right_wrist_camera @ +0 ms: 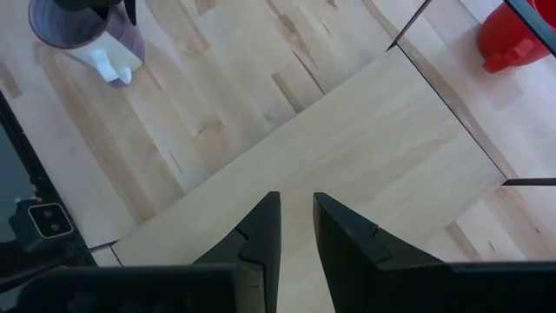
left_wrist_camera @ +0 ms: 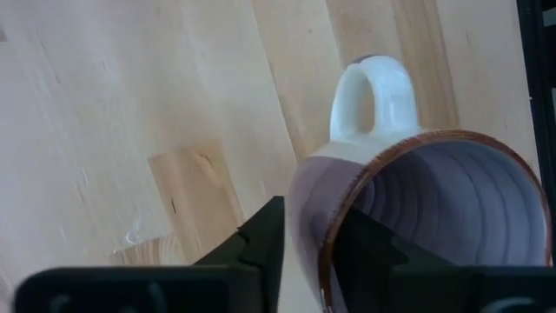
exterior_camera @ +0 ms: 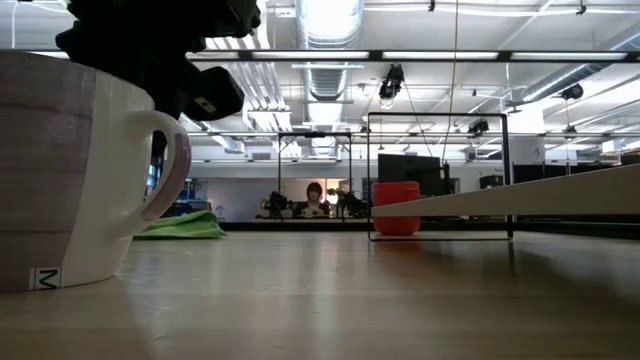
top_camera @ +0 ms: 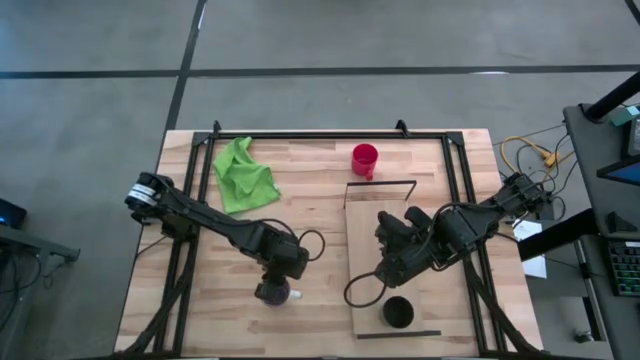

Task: Stack small to large cups/mugs on shelf
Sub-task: Put the purple mug on the shelf

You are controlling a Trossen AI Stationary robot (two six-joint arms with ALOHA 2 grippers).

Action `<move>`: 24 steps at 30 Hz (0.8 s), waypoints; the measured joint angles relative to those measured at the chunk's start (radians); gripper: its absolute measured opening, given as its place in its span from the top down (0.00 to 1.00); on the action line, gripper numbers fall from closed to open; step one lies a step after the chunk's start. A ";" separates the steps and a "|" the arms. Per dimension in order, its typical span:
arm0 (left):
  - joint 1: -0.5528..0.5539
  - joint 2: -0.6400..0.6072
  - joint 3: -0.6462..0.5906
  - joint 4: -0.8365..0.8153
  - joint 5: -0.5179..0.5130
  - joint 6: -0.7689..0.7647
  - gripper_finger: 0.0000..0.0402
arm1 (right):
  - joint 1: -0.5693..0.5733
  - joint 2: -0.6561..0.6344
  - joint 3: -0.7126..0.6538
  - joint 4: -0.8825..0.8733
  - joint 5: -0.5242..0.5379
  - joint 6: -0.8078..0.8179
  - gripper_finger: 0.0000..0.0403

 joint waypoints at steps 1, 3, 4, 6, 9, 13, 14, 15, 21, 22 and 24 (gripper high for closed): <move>0.000 0.000 0.000 0.001 0.000 0.000 0.86 | 0.000 0.000 0.000 0.000 0.000 0.000 0.84; 0.001 -0.003 0.000 0.000 0.000 0.000 0.92 | 0.000 0.000 0.000 0.000 0.000 -0.004 0.84; 0.001 -0.003 0.001 -0.002 -0.002 0.000 0.94 | 0.000 0.000 0.000 0.000 0.000 -0.005 0.84; 0.002 -0.003 0.009 -0.002 -0.009 -0.001 0.98 | 0.000 0.000 0.000 0.000 0.000 -0.006 0.84; 0.002 -0.005 0.028 -0.002 -0.037 0.000 0.98 | 0.000 0.000 0.000 0.000 0.000 -0.008 0.84; 0.009 -0.010 0.063 -0.003 -0.065 0.008 0.98 | 0.000 0.000 0.000 0.000 0.000 -0.008 0.84; 0.013 -0.012 0.075 -0.004 -0.065 0.008 0.98 | 0.000 0.000 0.000 0.000 0.000 -0.008 0.84; 0.019 -0.013 0.087 -0.003 -0.065 0.009 0.98 | 0.000 0.000 0.000 0.000 0.000 -0.008 0.84; 0.059 -0.016 0.165 -0.027 -0.082 0.010 0.98 | 0.000 0.000 0.000 -0.001 0.026 -0.008 0.84; 0.065 -0.017 0.181 -0.027 -0.083 0.010 0.98 | 0.000 0.000 0.000 -0.001 0.037 -0.008 0.84; 0.076 -0.019 0.213 -0.027 -0.090 0.010 0.98 | 0.000 0.000 0.000 -0.004 0.056 -0.007 0.84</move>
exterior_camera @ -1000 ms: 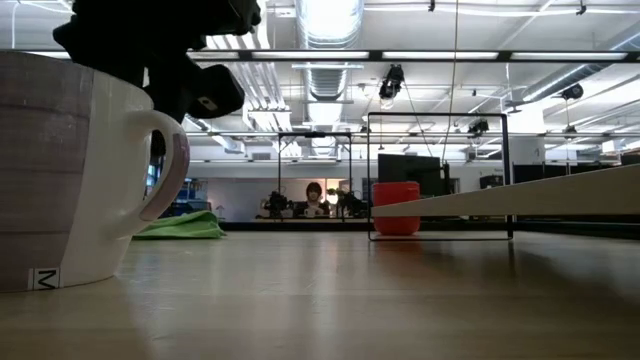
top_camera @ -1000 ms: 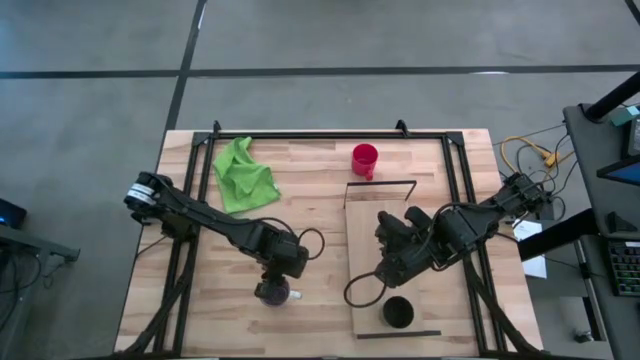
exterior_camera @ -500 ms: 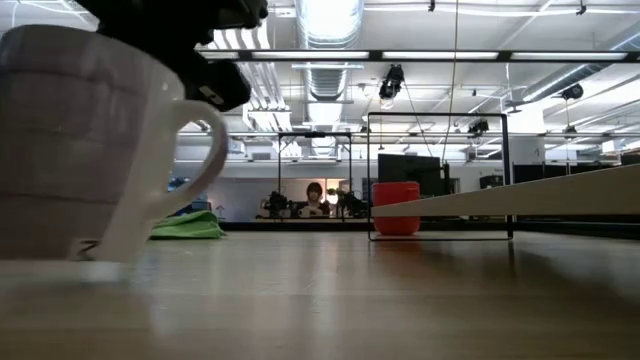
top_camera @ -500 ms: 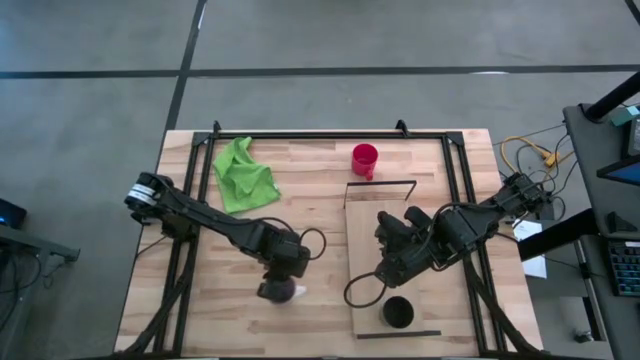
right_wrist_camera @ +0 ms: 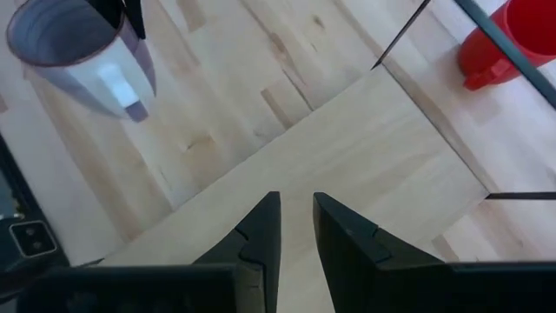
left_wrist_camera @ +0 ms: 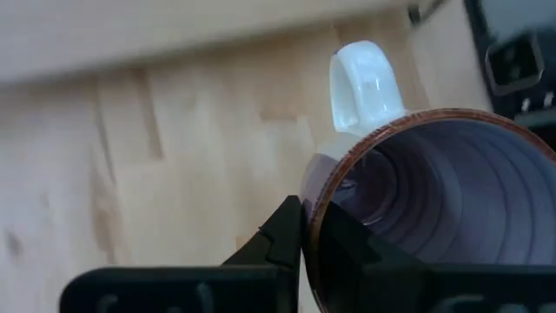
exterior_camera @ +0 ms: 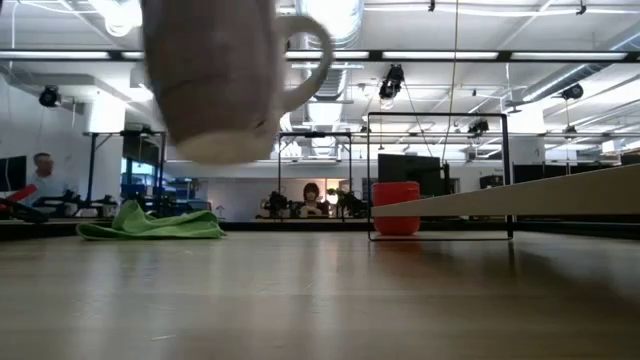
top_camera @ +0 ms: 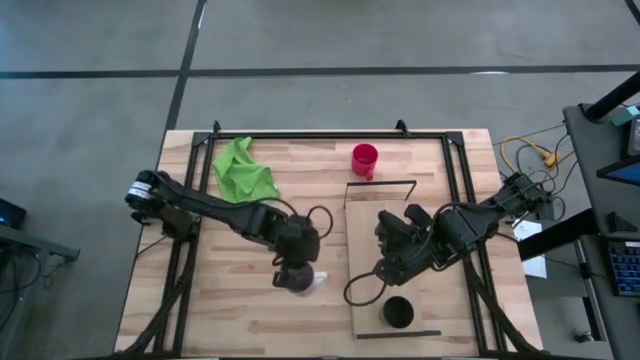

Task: Stack small to large cups/mugs on shelf
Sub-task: Put the purple mug on the shelf

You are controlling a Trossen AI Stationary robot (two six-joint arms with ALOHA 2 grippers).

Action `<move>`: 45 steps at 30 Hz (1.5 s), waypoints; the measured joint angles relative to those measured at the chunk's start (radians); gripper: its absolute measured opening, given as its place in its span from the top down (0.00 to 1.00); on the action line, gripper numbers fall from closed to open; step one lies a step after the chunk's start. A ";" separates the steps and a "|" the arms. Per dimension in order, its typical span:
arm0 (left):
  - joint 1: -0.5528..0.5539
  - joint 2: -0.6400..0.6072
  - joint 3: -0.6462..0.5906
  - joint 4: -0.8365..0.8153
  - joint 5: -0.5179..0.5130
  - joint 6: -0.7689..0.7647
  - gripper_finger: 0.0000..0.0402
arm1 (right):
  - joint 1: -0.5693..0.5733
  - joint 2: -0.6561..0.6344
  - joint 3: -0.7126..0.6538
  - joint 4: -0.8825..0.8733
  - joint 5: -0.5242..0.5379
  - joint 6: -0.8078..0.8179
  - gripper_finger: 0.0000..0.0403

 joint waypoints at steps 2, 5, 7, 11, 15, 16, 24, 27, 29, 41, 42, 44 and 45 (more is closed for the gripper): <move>0.007 -0.001 0.034 -0.001 -0.021 0.006 0.98 | 0.000 0.000 0.000 -0.001 0.011 0.000 0.84; 0.018 -0.001 0.082 -0.002 -0.023 0.072 0.98 | 0.000 -0.001 0.000 -0.008 0.027 0.001 0.84; 0.026 0.000 0.116 -0.004 -0.025 0.094 0.98 | 0.000 -0.001 0.005 -0.043 0.033 0.018 0.84; 0.042 0.000 0.157 0.001 -0.024 0.097 0.98 | 0.000 -0.007 0.005 -0.111 0.051 0.097 0.84; 0.057 0.002 0.177 -0.001 -0.026 0.102 0.98 | 0.000 -0.033 0.001 -0.110 0.060 0.092 0.84; 0.060 0.002 0.182 -0.001 -0.028 0.104 0.98 | 0.000 -0.042 0.001 -0.110 0.069 0.090 0.84; 0.081 0.039 0.212 0.019 -0.027 0.174 0.98 | 0.002 -0.127 -0.001 -0.110 0.104 0.081 0.84; 0.090 0.085 0.249 0.030 -0.027 0.183 0.98 | 0.002 -0.161 -0.004 -0.110 0.104 0.081 0.84; 0.093 0.126 0.285 0.024 -0.028 0.207 0.98 | 0.002 -0.183 -0.009 -0.110 0.104 0.073 0.84; 0.146 0.368 0.609 0.017 -0.022 0.227 0.98 | 0.002 -0.298 -0.108 -0.110 0.103 0.093 0.86; 0.153 0.381 0.631 0.016 -0.020 0.226 0.98 | 0.002 -0.308 -0.124 -0.110 0.103 0.094 0.86; 0.163 0.407 0.664 0.003 -0.016 0.226 0.98 | 0.002 -0.332 -0.159 -0.110 0.103 0.097 0.87; 0.169 0.417 0.671 -0.003 -0.012 0.226 0.98 | 0.002 -0.346 -0.176 -0.110 0.103 0.107 0.87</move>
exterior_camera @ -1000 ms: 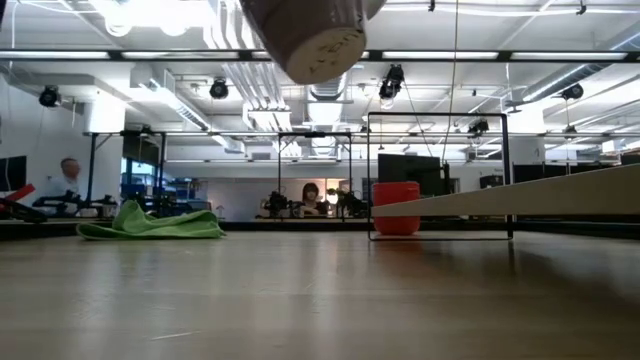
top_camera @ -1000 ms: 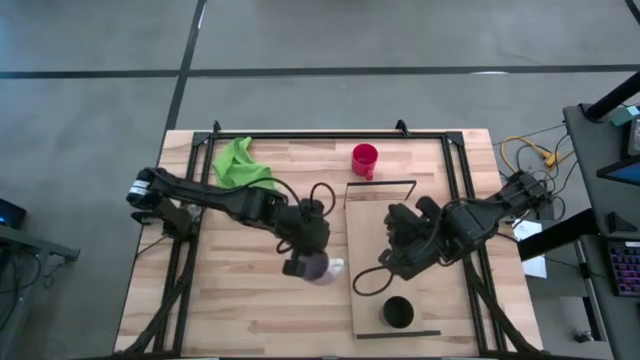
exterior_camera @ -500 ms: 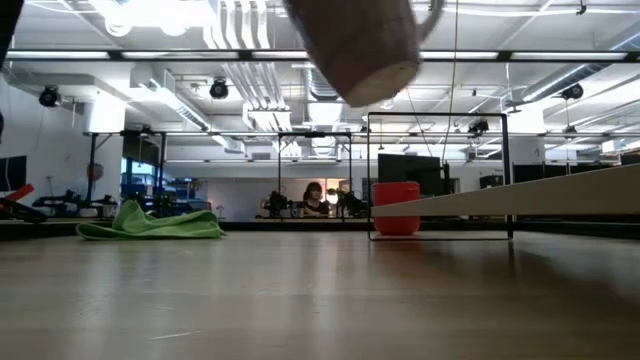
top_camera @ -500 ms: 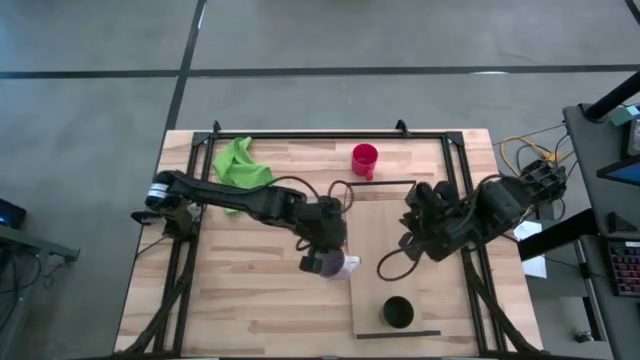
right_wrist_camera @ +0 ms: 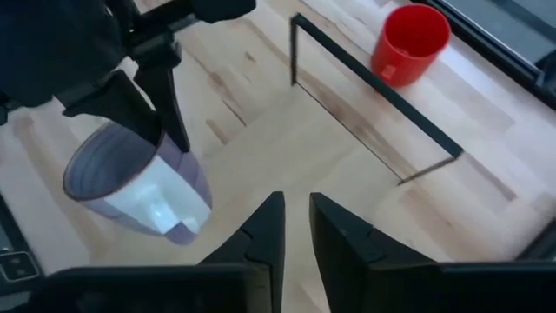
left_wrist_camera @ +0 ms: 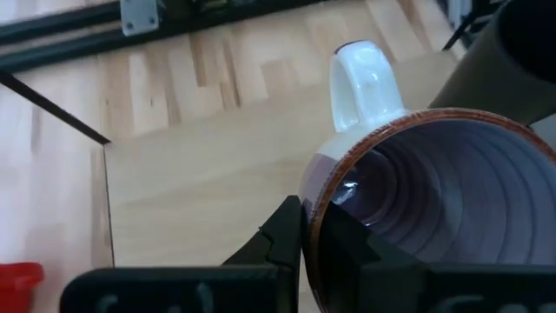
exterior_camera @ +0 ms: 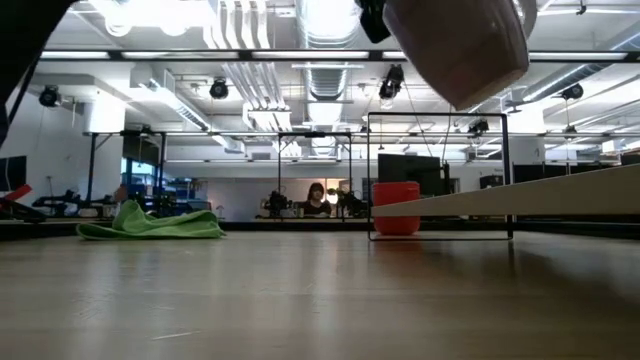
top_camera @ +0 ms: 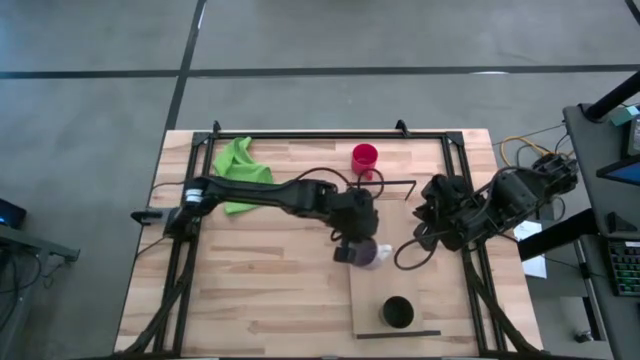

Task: Stack small to large cups/mugs on shelf
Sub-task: Put the purple mug on the shelf

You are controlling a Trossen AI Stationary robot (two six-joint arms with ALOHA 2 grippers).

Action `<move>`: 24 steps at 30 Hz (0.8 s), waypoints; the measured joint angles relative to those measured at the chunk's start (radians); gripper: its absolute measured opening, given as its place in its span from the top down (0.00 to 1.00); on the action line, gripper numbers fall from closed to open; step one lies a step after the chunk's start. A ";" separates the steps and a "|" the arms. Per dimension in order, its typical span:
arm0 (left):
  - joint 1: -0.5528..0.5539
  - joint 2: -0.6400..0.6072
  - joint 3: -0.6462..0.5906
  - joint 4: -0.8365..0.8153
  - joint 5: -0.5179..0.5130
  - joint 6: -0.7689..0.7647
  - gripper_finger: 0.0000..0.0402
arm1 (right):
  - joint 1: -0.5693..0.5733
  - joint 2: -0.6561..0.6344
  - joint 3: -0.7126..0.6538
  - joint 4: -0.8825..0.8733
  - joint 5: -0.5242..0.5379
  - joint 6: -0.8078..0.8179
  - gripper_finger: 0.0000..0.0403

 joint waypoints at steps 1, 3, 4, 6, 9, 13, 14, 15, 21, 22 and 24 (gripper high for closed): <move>0.005 0.011 0.007 -0.003 0.003 0.000 0.98 | 0.000 -0.015 -0.017 0.000 0.003 0.015 0.88; 0.015 0.031 0.015 -0.002 0.013 0.000 0.98 | 0.000 -0.042 -0.053 0.000 0.013 0.042 0.88; 0.019 0.037 0.020 -0.002 0.021 0.000 0.98 | 0.000 -0.058 -0.073 0.000 0.016 0.046 0.88; 0.026 0.051 0.028 0.001 0.029 -0.001 0.98 | 0.000 -0.088 -0.113 0.000 0.018 0.060 0.88; 0.029 0.063 0.029 0.005 0.037 -0.001 0.98 | 0.000 -0.132 -0.175 -0.001 0.023 0.086 0.88; 0.029 0.081 0.021 0.027 0.038 -0.001 0.98 | 0.000 -0.176 -0.248 -0.001 0.023 0.138 0.88; 0.029 0.087 0.021 0.027 0.038 -0.001 0.98 | 0.000 -0.186 -0.262 0.000 0.023 0.148 0.88; 0.029 0.092 0.021 0.038 0.038 -0.001 0.98 | 0.000 -0.194 -0.275 0.000 0.023 0.156 0.88; 0.030 0.120 0.021 0.067 0.037 -0.003 0.98 | 0.000 -0.205 -0.324 0.017 0.018 0.173 0.88; 0.030 0.126 0.021 0.070 0.037 -0.003 0.98 | 0.000 -0.205 -0.330 0.019 0.018 0.174 0.88; 0.030 0.132 0.021 0.063 0.037 -0.003 0.98 | 0.000 -0.205 -0.342 0.019 0.016 0.173 0.88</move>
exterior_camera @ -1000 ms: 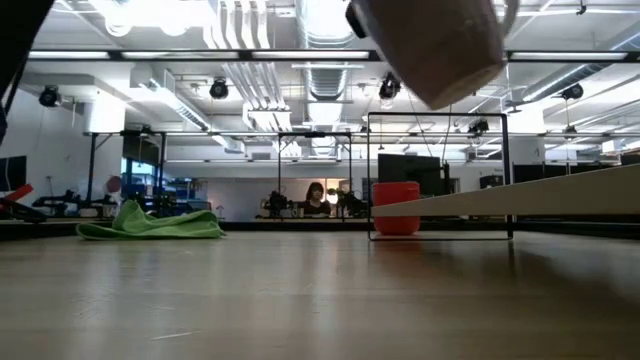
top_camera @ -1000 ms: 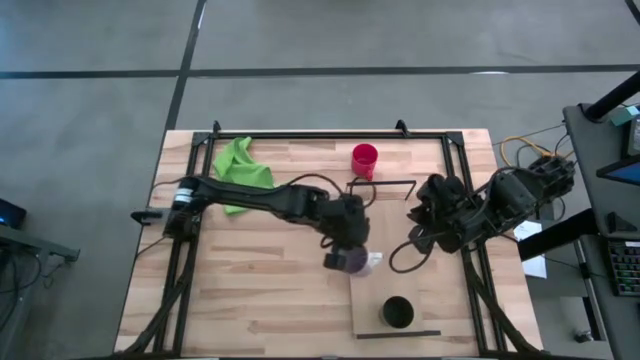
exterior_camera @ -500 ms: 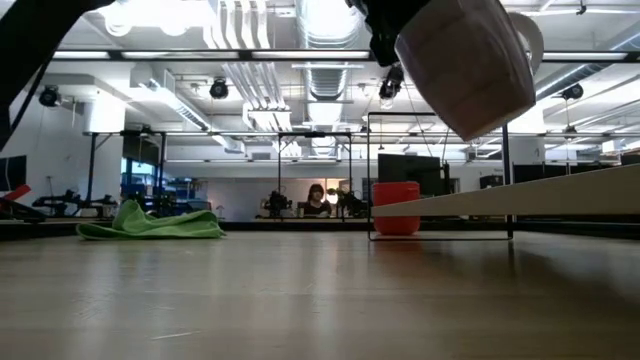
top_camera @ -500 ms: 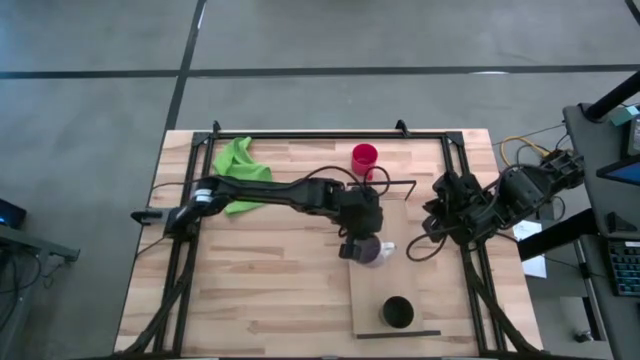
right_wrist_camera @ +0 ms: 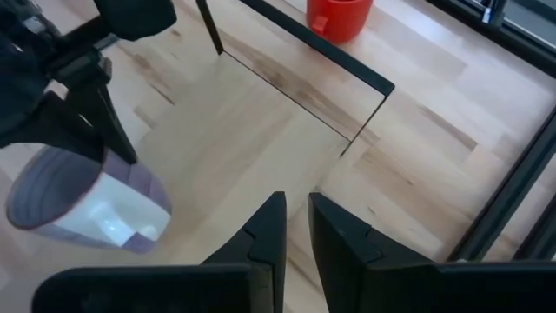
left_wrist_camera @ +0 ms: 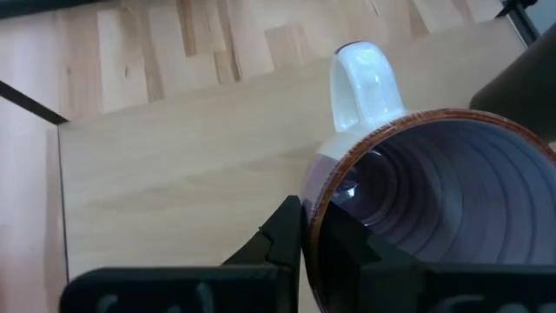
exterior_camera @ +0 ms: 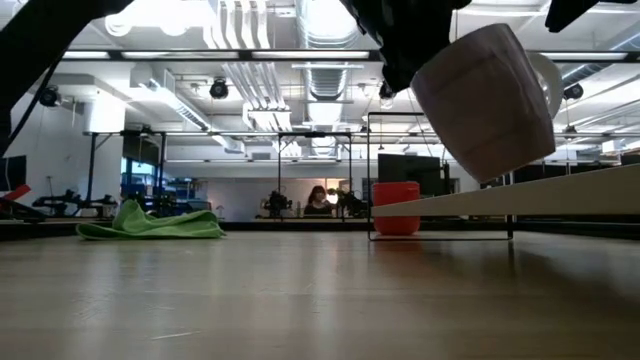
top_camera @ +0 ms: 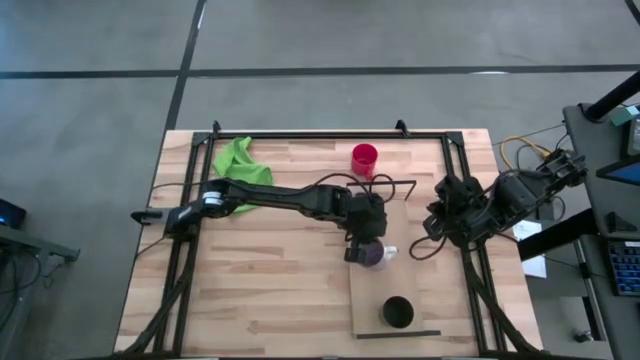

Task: Stack small to large cups/mugs on shelf
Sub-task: Put the purple mug on the shelf

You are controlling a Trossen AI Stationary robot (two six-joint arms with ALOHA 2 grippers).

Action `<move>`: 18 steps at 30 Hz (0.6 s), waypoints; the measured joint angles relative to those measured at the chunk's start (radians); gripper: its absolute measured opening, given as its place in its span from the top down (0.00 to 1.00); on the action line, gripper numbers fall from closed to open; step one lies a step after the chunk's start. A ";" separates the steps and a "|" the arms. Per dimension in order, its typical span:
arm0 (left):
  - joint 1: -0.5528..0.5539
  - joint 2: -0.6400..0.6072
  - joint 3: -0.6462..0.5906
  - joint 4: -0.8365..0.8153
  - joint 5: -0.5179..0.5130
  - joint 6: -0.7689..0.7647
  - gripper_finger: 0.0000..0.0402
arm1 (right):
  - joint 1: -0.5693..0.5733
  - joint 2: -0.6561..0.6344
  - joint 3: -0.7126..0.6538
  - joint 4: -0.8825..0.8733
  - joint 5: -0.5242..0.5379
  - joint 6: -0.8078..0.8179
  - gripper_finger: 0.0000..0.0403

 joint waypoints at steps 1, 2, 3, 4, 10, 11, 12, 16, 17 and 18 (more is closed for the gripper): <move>0.000 0.002 0.001 0.002 0.000 0.000 0.98 | 0.000 0.000 -0.006 0.001 0.000 0.000 0.88; 0.000 0.003 0.001 0.009 0.000 0.000 0.98 | 0.000 0.000 -0.010 0.002 0.000 0.000 0.88; 0.000 0.003 -0.002 0.023 0.000 -0.001 0.98 | 0.000 0.000 -0.013 0.003 -0.001 0.000 0.88; 0.000 0.003 -0.005 0.039 0.000 -0.002 0.98 | 0.000 0.000 -0.015 0.003 -0.001 0.000 0.88; 0.000 0.003 -0.006 0.064 0.000 -0.002 0.98 | 0.000 0.000 -0.015 0.013 -0.001 -0.005 0.88; 0.000 0.003 -0.006 0.064 0.000 -0.002 0.98 | 0.000 0.000 -0.015 0.014 -0.001 -0.005 0.88; 0.000 0.003 -0.006 0.062 0.000 -0.002 0.98 | 0.000 0.000 -0.015 0.015 -0.001 -0.005 0.88; -0.002 0.003 -0.011 0.061 -0.001 -0.002 0.98 | 0.000 0.001 -0.015 0.019 -0.001 0.010 0.88; -0.003 0.003 -0.011 0.061 -0.001 -0.002 0.98 | 0.000 0.001 -0.015 0.022 -0.002 0.015 0.88; -0.004 0.003 -0.011 0.060 -0.001 -0.002 0.98 | 0.000 0.001 -0.015 0.025 -0.005 0.018 0.88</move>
